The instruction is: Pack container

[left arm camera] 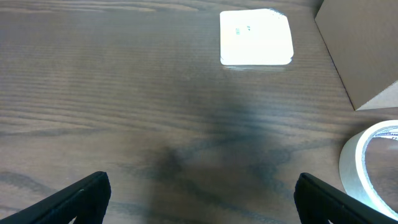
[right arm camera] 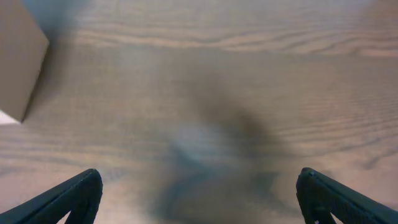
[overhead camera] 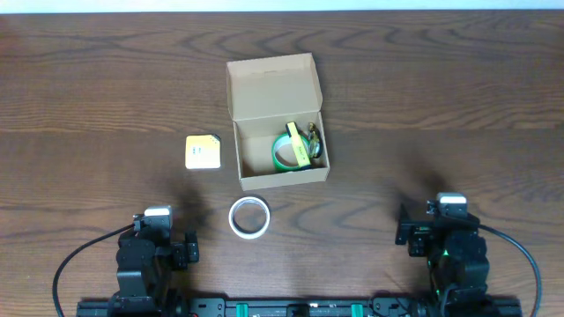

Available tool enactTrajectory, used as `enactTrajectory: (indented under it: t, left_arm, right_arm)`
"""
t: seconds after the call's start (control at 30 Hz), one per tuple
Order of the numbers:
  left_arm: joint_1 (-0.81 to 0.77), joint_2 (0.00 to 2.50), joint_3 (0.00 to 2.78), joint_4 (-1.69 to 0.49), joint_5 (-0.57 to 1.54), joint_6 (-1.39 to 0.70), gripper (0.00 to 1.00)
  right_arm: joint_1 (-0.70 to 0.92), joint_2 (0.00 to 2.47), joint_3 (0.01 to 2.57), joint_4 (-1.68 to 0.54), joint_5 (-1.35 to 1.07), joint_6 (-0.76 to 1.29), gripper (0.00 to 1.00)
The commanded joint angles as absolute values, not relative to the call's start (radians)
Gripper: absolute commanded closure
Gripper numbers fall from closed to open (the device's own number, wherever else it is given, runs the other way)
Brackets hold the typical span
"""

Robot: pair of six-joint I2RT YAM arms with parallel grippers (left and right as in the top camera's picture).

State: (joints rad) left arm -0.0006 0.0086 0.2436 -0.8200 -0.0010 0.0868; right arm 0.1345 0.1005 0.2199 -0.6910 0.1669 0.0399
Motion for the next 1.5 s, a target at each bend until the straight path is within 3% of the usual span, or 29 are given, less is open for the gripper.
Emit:
enactTrajectory:
  t: [0.0,0.67,0.8,0.93,1.07,1.3,1.47]
  left_arm:
    - [-0.001,0.004,0.231,-0.89,-0.033,0.109,0.05]
    - [-0.001,0.004,0.231,-0.887,-0.022,0.104,0.05]
    - [-0.001,0.005,0.245,-0.759,0.018,-0.05,0.05]
    - [-0.001,0.058,0.311,-0.68,0.094,-0.053,0.05]
    - [-0.001,0.238,0.45,-0.699,0.116,-0.053,0.05]
    - [-0.001,0.828,0.939,-0.904,0.148,-0.027,0.05]
    - [-0.001,1.28,1.397,-1.262,0.2,-0.022,0.05]
  right_arm:
    - [0.121,0.082,0.18,-0.692,0.153,0.021,0.01]
    - [0.121,0.085,0.162,-0.699,0.149,0.021,0.01]
    - [0.121,0.085,0.162,-0.699,0.149,0.021,0.01]
    - [0.121,0.085,0.162,-0.699,0.149,0.021,0.01]
    - [0.121,0.085,0.162,-0.699,0.149,0.021,0.01]
    - [0.121,0.085,0.162,-0.699,0.149,0.021,0.01]
    - [0.121,0.085,0.162,-0.699,0.149,0.021,0.01]
